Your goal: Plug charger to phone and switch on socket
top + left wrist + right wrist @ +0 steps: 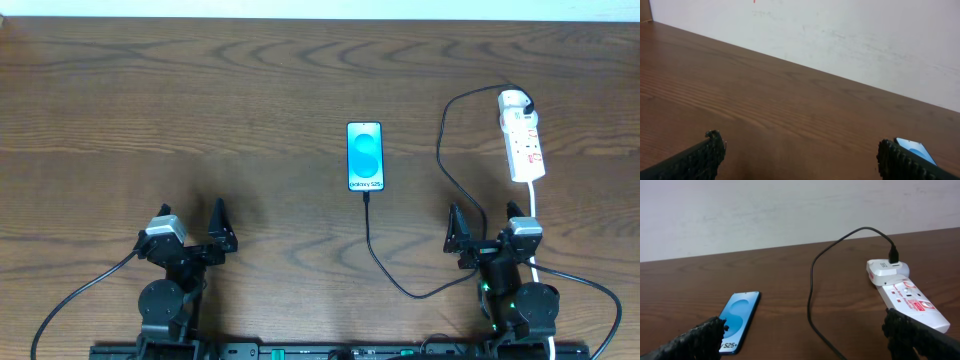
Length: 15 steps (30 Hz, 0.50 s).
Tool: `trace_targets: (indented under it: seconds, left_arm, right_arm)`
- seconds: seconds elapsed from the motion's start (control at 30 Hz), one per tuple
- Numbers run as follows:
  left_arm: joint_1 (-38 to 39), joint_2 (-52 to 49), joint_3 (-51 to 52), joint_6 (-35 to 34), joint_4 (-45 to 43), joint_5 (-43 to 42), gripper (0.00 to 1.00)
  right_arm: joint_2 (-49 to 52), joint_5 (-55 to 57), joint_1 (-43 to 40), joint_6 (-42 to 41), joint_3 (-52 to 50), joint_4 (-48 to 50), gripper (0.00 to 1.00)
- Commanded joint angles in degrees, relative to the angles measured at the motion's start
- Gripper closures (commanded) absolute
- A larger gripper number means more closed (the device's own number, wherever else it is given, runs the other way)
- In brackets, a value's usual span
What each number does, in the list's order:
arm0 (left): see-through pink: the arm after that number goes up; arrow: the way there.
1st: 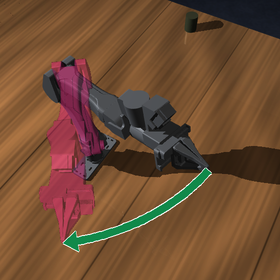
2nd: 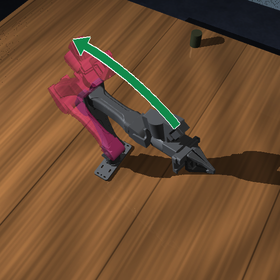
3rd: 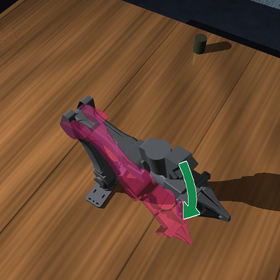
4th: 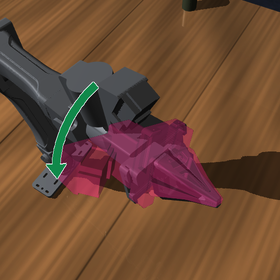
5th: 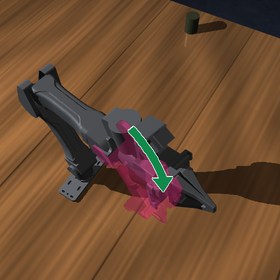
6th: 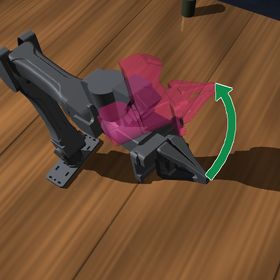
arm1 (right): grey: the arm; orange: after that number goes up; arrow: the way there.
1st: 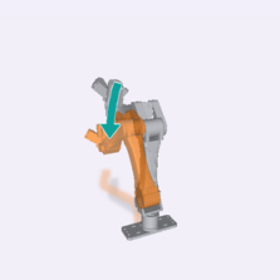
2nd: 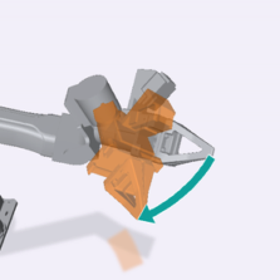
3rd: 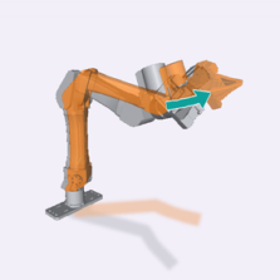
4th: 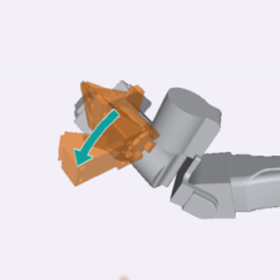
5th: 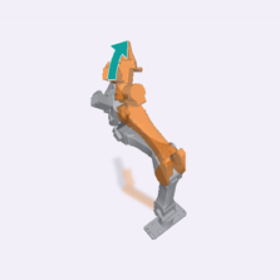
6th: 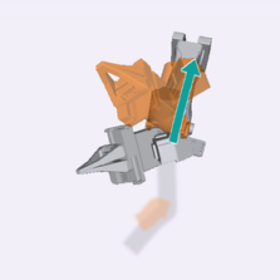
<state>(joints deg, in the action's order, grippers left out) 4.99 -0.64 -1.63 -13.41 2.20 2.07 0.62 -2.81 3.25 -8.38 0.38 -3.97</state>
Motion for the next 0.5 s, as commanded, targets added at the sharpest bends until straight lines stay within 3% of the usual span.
trace_targets:
  seconds: [0.0,0.47]
  left_arm:
    - [0.17,0.04,1.40,0.72,1.60,1.01,0.01]
    - [0.17,0.04,1.40,0.72,1.62,1.01,0.01]
  right_arm:
    - [-0.35,-0.50,-0.04,-0.81,-0.11,-0.15,0.01]
    - [-0.31,-0.46,0.13,-0.79,-0.09,-0.13,0.01]
